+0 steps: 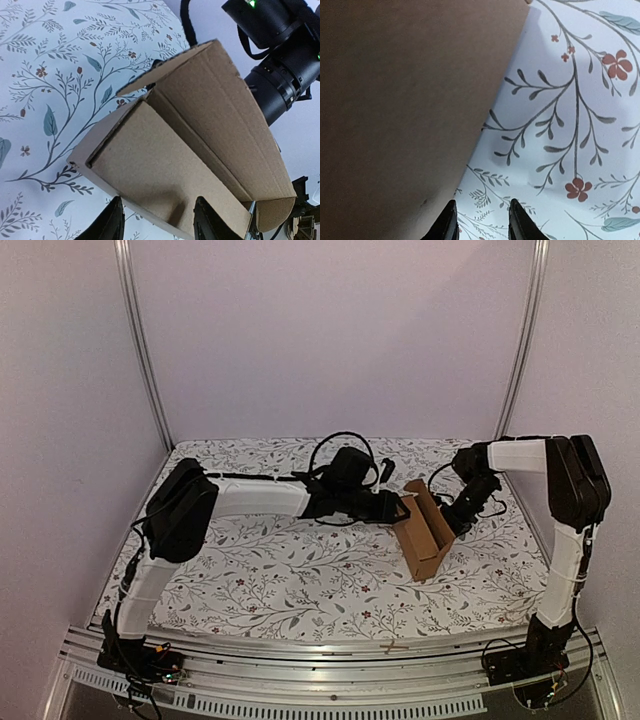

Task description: Fold the paper box

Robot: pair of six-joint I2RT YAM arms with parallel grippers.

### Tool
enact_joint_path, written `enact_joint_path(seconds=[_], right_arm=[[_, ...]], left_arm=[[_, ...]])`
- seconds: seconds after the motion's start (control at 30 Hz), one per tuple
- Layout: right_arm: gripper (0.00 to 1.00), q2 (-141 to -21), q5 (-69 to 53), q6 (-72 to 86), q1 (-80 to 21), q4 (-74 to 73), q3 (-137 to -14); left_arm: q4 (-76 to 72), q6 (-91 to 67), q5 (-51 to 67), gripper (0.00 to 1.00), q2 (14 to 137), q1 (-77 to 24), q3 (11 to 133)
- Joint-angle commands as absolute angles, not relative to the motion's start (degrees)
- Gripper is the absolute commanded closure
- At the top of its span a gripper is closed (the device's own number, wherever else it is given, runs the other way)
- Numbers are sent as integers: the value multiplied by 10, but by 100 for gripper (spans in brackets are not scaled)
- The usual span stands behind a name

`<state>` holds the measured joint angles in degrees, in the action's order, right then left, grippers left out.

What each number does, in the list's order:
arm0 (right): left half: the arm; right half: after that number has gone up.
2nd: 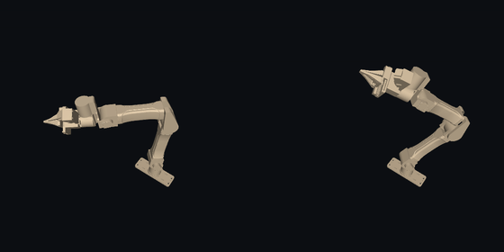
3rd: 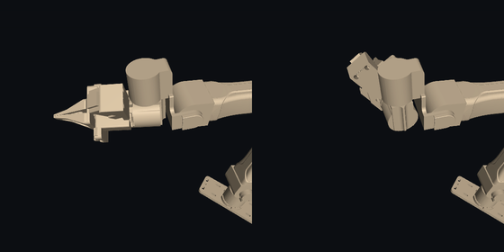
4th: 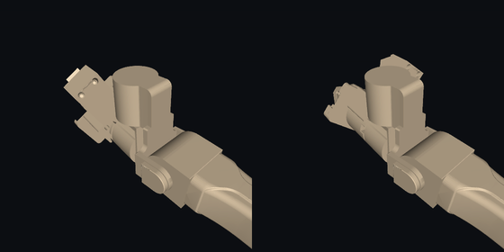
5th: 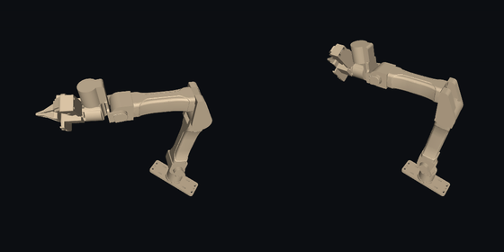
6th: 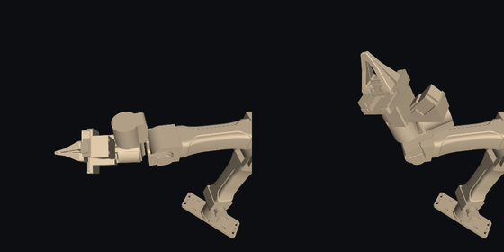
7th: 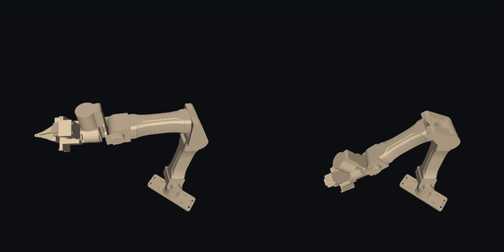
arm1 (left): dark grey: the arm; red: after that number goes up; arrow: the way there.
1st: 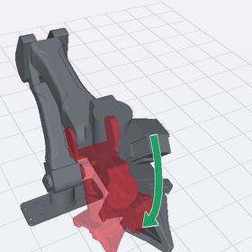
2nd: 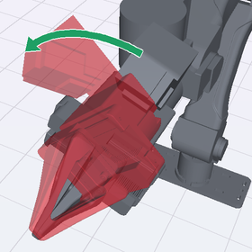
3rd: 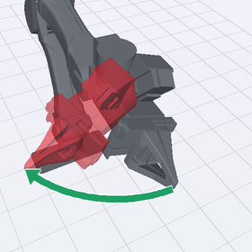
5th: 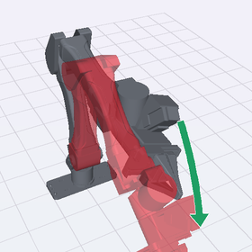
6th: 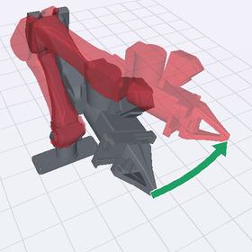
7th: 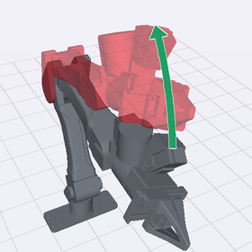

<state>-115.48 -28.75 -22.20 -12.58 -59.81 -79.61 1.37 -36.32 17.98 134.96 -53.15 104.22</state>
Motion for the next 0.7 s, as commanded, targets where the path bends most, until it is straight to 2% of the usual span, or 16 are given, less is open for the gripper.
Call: enact_joint_path(seconds=[0.0, 0.17, 0.33, 0.53, 0.67], right_arm=[[66, -1114, -261, -218, -103, -620, -781], [63, -1108, -264, -212, -85, -627, -776], [62, -1097, -372, -220, -85, -633, -767], [63, -1133, -515, -233, -94, -668, -792], [63, -1178, -550, -233, -131, -679, -823]], left_arm=[[23, -370, 198, 53, 1375, -546, 1070], [24, -382, 212, 53, 1411, -552, 1112], [15, -394, 223, 53, 1424, -557, 1133], [10, -382, 211, 53, 1371, -557, 1070], [-15, -371, 200, 53, 1321, -553, 999]])
